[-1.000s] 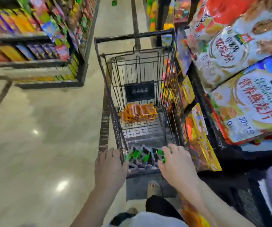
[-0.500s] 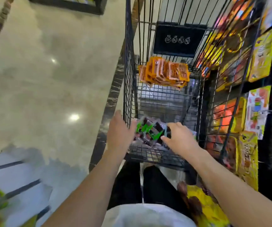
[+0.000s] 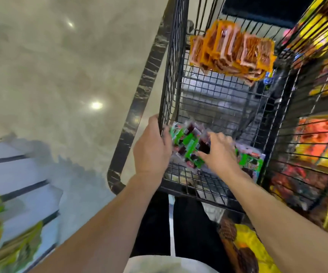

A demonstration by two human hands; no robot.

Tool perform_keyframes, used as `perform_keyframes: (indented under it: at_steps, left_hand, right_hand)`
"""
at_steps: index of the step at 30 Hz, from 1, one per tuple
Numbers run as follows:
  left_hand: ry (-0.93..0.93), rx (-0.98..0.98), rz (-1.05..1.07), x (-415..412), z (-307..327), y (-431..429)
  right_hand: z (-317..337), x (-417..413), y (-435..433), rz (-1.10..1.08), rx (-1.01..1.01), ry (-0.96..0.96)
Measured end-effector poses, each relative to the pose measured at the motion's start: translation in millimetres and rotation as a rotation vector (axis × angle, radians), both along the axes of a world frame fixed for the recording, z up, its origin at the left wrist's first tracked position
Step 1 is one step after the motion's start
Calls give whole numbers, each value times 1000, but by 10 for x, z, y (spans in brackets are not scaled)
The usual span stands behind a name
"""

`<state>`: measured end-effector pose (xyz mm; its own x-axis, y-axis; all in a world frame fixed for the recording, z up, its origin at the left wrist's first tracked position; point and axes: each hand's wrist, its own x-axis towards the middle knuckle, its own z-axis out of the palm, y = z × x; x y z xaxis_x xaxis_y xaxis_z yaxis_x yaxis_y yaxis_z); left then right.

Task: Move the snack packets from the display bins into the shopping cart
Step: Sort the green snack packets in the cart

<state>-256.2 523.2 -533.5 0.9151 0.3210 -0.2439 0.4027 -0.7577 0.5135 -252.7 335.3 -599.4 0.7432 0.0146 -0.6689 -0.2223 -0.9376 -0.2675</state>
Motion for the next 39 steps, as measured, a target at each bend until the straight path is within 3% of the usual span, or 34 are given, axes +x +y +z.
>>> perform_keyframes:
  at_steps: [13,22,26,28,30,32,33,35,37,39]
  left_hand:
    - [32,-33,-30,4,-22,31]
    - [-26,-106,-10,16,91,-10]
    - [41,-172,30,-3,215,-44]
    - [-35,-67,-5,-51,299,-44]
    - [-230,46,-112,-93,455,-115]
    - [-322,-37,-295,-122,562,-239]
    - [-267,-141,-383,-132,571,-303]
    - [18,-345,-477,-119,519,-422]
    - [326,-444,-487,-77,395,-487]
    - [499,-502,-493,-51,269,-496]
  right_hand:
    - [-143,-101,10,-51,339,32]
    - [33,-123,-245,-214,543,74]
    - [282,-132,-473,-312,691,43]
    - [386,-145,-576,-327,728,42]
    - [481,-148,-654,-329,734,41]
    - [569,-143,-708,-323,757,28]
    - [614,-145,-728,-331,794,27]
    - [675,-167,-759,-350,886,19]
    - [698,-182,-781,-375,949,-1]
    - [689,-196,-778,-454,1005,-5]
